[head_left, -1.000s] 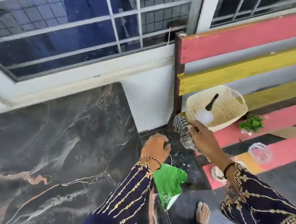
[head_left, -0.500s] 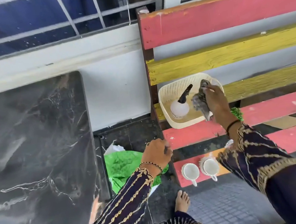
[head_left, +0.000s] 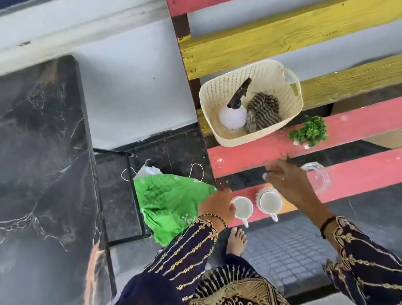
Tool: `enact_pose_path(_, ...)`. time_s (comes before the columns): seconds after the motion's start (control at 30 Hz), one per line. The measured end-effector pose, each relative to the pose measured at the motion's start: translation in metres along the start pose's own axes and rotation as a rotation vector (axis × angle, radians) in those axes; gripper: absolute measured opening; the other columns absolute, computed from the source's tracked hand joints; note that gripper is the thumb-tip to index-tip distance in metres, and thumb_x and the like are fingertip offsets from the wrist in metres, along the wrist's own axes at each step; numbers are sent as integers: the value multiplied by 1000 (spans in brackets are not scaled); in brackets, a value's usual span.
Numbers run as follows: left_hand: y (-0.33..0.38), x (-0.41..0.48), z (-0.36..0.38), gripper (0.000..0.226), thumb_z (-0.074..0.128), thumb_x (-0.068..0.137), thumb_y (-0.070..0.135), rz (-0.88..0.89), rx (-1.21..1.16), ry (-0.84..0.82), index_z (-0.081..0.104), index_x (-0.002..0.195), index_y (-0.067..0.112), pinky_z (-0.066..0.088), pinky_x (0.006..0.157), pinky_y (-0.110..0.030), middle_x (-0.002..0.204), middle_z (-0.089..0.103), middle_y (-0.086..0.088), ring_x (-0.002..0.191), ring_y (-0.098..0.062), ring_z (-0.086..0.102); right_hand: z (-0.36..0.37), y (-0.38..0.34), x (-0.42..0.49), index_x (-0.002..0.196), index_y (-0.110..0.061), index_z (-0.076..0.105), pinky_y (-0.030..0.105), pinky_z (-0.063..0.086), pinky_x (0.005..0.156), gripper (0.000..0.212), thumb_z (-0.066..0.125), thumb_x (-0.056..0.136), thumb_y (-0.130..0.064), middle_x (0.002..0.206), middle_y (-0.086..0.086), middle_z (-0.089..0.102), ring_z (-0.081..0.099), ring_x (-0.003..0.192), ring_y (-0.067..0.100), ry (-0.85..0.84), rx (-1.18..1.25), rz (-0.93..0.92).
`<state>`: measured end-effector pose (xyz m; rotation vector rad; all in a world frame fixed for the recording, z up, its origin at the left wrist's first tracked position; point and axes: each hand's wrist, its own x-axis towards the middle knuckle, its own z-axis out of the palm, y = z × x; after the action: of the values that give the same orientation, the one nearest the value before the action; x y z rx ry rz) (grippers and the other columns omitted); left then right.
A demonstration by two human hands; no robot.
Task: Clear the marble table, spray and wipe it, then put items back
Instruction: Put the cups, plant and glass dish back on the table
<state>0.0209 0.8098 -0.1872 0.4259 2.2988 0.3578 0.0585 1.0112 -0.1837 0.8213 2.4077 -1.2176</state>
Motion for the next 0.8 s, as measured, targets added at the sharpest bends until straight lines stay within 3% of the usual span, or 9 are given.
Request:
enact_pose_path(0.1, 3, 7, 24, 41, 47, 96, 28, -38, 48, -32, 40, 135, 17, 53, 79, -37, 117, 64, -11, 103, -30, 64, 23, 35, -6, 136, -8, 58, 37, 36, 111, 58, 78, 82, -9, 139, 13, 60, 54, 132, 31, -173, -177, -13)
enact_pose_path(0.17, 3, 12, 34, 41, 46, 97, 29, -60, 52, -25, 38, 135, 16, 54, 77, -37, 113, 65, -12, 99, -32, 66, 35, 55, -4, 146, -7, 47, 39, 28, 116, 76, 82, 80, -17, 152, 14, 46, 41, 142, 33, -249, -283, -7)
enact_pose_path(0.23, 3, 17, 43, 41, 45, 97, 28, -86, 33, -10, 37, 135, 15, 54, 78, -38, 113, 65, -13, 99, -32, 66, 48, 75, 3, 152, -11, 39, 47, 30, 117, 91, 82, 74, -29, 159, 12, 36, 35, 145, 35, -277, -366, -12)
enact_pose_path(0.3, 2, 21, 50, 40, 44, 98, 26, -112, -3, -6, 36, 135, 14, 53, 79, -38, 113, 64, -14, 99, -33, 65, 61, 90, 10, 155, -14, 33, 49, 32, 116, 97, 85, 73, -27, 162, 11, 31, 33, 146, 37, -279, -415, -9)
enact_pose_path(0.47, 0, 32, 58, 37, 46, 95, 13, -117, -70, -14, 38, 131, 9, 52, 81, -42, 113, 62, -17, 101, -35, 63, 76, 91, 13, 148, -8, 41, 47, 47, 103, 84, 81, 75, -11, 147, 15, 46, 49, 128, 41, -211, -442, -80)
enact_pose_path(0.67, -7, 16, 45, 42, 47, 95, 10, -99, -99, 46, 32, 134, 5, 53, 77, -42, 108, 65, -20, 97, -36, 65, 73, 64, -6, 137, -9, 48, 43, 48, 93, 71, 82, 76, -20, 134, 12, 53, 53, 117, 36, -154, -420, -101)
enact_pose_path(0.8, -30, -20, 8, 34, 45, 94, 13, -94, -147, 150, 39, 127, 7, 48, 68, -39, 103, 66, -21, 93, -39, 65, 69, 13, -28, 139, -12, 48, 36, 44, 89, 72, 82, 77, -25, 135, 8, 52, 51, 118, 31, -117, -346, -170)
